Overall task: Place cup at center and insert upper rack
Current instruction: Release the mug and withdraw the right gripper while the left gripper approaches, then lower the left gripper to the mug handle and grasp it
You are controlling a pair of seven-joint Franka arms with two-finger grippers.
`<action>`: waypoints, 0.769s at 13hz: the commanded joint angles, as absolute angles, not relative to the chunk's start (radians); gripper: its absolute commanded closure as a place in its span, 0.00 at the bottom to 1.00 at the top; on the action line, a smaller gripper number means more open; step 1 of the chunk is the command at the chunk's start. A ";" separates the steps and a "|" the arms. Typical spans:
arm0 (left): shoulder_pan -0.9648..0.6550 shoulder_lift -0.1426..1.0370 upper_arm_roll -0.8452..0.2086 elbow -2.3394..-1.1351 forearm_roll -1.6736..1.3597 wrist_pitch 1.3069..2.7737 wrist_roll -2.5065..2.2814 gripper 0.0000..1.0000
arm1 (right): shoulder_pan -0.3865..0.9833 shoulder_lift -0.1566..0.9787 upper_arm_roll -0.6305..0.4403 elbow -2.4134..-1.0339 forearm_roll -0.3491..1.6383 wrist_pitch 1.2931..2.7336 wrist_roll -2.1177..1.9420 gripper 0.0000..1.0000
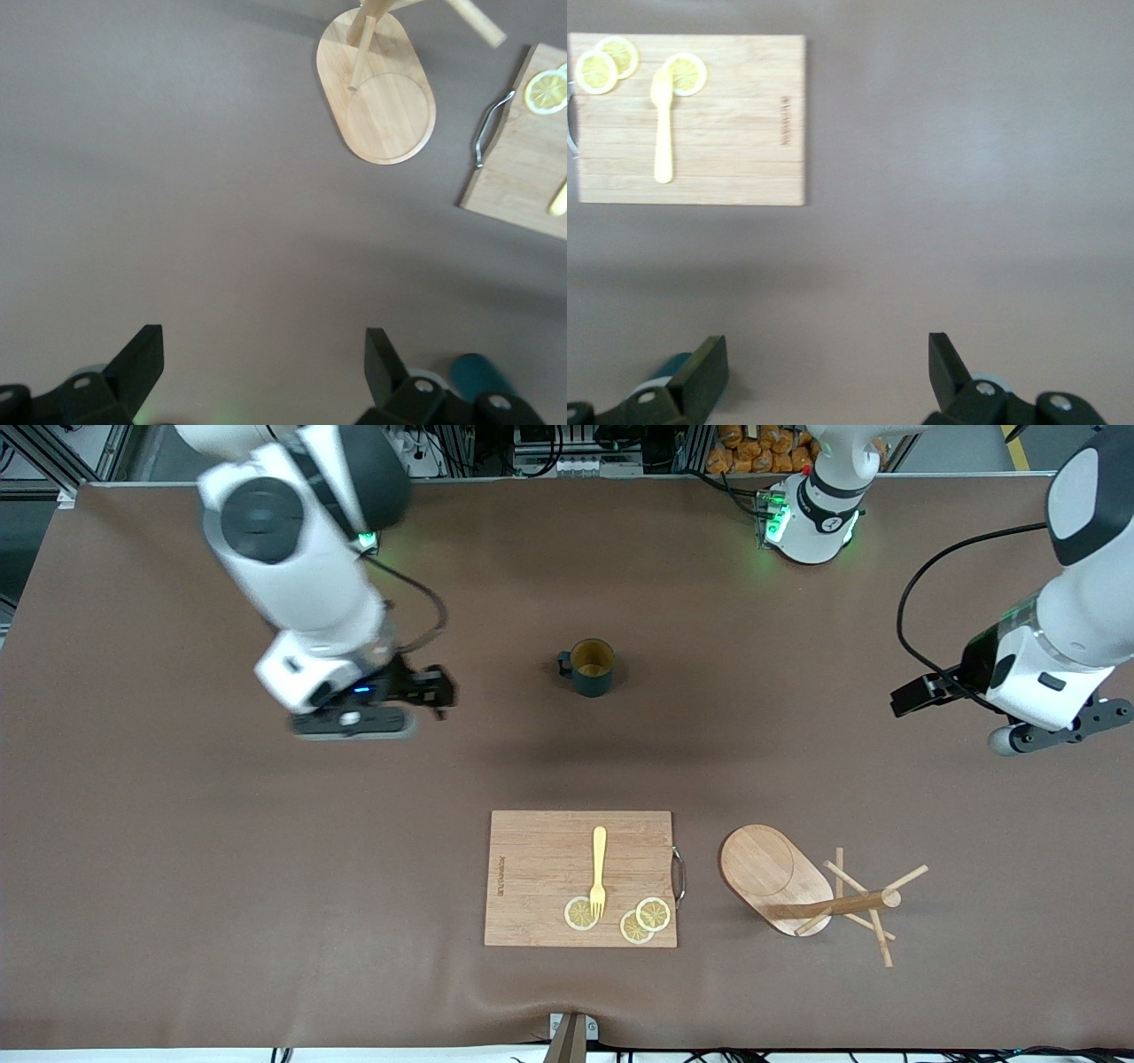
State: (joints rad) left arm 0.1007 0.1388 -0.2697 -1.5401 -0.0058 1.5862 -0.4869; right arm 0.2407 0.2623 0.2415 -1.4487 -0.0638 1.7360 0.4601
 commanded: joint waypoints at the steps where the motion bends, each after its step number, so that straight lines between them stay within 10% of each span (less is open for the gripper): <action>1: 0.086 0.140 -0.287 -1.525 -0.055 1.577 -0.636 0.00 | 0.097 0.233 0.275 -1.436 -0.064 1.662 0.278 0.00; 10: -0.285 0.287 -0.223 -1.353 -0.055 1.577 -1.369 0.00 | -0.187 0.233 0.178 -1.431 -0.064 1.651 -0.041 0.00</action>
